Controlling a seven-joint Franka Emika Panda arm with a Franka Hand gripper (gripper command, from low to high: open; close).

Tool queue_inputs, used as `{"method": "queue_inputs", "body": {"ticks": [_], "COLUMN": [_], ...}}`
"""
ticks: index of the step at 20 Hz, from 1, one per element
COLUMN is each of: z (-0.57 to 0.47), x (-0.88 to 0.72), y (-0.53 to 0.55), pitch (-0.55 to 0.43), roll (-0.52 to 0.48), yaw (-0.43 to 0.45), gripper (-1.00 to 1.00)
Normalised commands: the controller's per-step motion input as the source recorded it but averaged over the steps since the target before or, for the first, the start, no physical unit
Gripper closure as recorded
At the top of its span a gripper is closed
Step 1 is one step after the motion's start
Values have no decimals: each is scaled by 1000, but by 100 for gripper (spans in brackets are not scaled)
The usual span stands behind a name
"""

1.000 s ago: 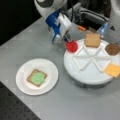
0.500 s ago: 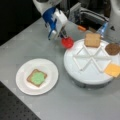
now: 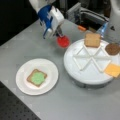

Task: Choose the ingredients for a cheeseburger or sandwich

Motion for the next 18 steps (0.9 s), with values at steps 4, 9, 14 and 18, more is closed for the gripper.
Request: {"method": "queue_inputs", "body": {"ticks": [4,9,14,18], "z": [-100,-117,-74,-64], "x": [632,667,657,552], "y": [-472,-464,-356,-246], "pitch": [37,22,18,17], "roll": [22,58,99,121], "yaw": [448,455,457,421], "gripper": [100,100,100,100]}}
